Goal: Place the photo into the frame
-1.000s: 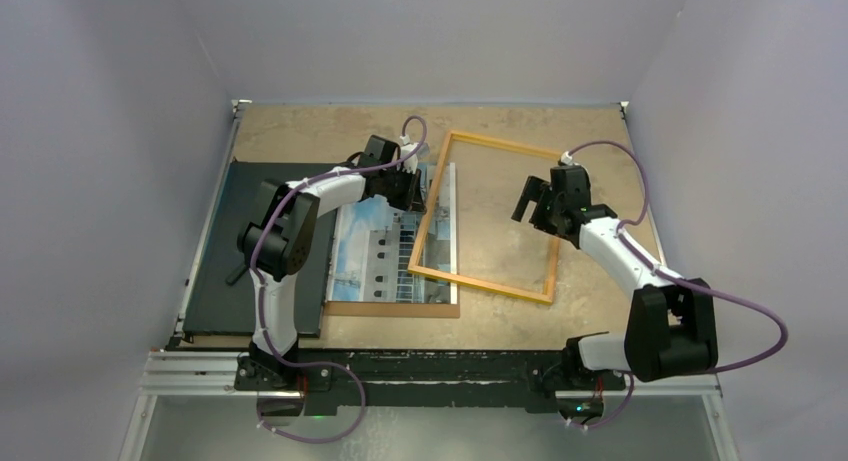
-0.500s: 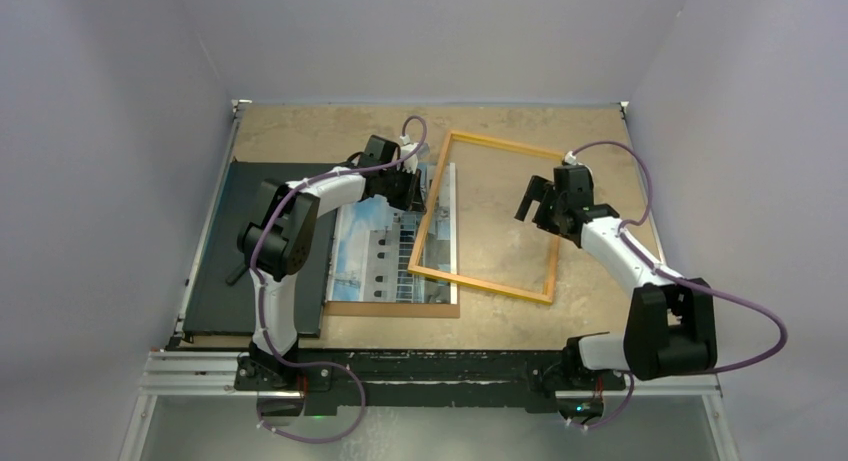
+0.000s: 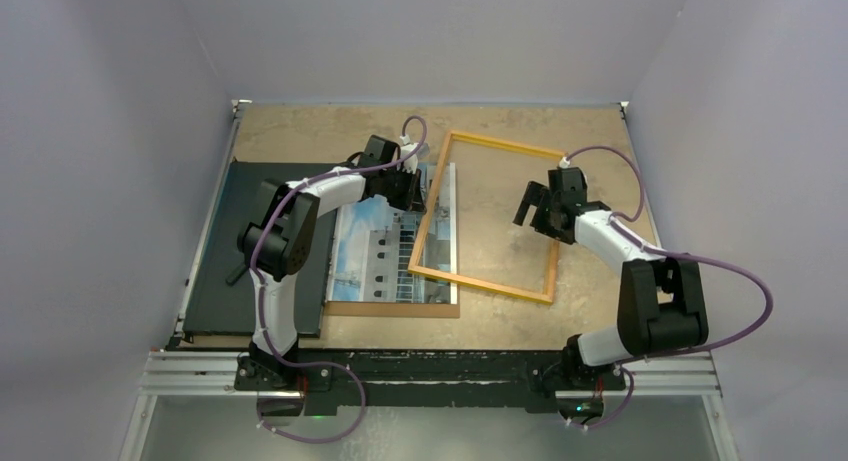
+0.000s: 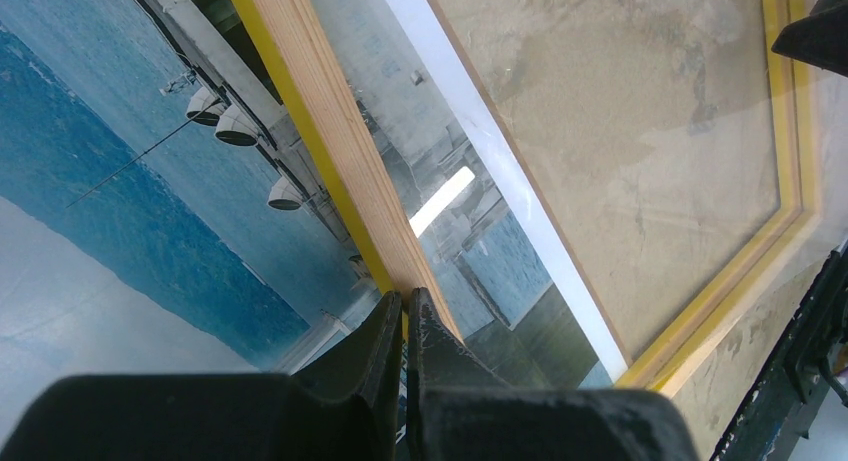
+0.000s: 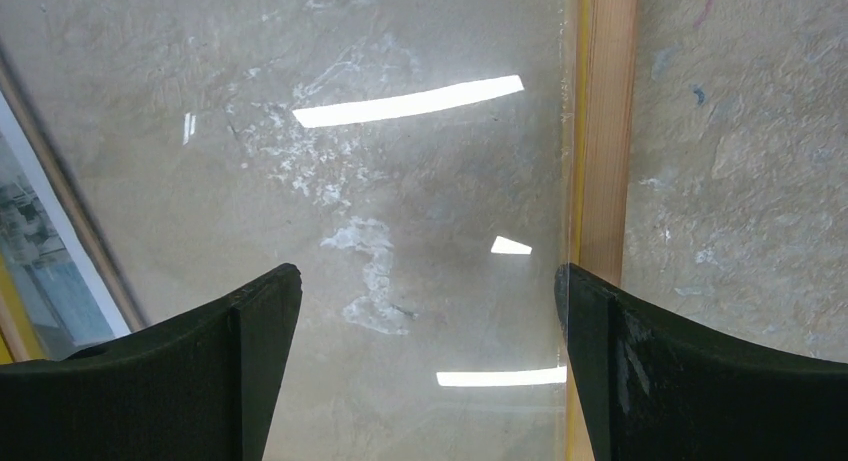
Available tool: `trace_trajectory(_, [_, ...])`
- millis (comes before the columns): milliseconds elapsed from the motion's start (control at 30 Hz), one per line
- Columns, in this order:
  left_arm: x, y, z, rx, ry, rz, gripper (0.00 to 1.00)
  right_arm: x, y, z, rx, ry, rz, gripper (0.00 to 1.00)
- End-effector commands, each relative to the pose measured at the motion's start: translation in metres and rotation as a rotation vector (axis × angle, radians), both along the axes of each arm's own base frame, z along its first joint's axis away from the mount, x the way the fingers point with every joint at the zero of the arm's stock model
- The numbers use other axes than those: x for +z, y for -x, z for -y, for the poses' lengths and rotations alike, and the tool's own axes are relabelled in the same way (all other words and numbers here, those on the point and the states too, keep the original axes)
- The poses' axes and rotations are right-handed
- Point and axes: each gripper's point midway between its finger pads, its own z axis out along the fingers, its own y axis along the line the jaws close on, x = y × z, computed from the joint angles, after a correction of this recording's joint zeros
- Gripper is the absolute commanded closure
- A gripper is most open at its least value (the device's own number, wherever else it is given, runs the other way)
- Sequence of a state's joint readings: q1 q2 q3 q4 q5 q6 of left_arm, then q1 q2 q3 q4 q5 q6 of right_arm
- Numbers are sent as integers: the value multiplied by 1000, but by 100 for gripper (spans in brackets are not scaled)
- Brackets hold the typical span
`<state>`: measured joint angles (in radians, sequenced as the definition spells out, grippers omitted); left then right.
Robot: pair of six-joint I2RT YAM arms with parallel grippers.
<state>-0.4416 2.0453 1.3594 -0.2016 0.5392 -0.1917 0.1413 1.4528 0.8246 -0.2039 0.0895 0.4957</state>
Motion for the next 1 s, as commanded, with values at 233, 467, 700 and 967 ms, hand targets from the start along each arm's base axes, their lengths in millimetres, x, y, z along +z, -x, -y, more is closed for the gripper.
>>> trace_trajectory(233, [-24,23,-5,-22,-68,-72,100,12,-19,19,-29,115,52,1])
trace_trajectory(467, [-23,23,-5,-21,-68,-72,100,18,-20,18,-25,109,71,1])
trace_trajectory(700, [-21,22,-4,-22,-66,-69,100,45,-24,18,-46,95,124,1])
trace_trajectory(967, [-21,19,-1,-30,-58,-62,100,60,-42,54,-206,3,176,1])
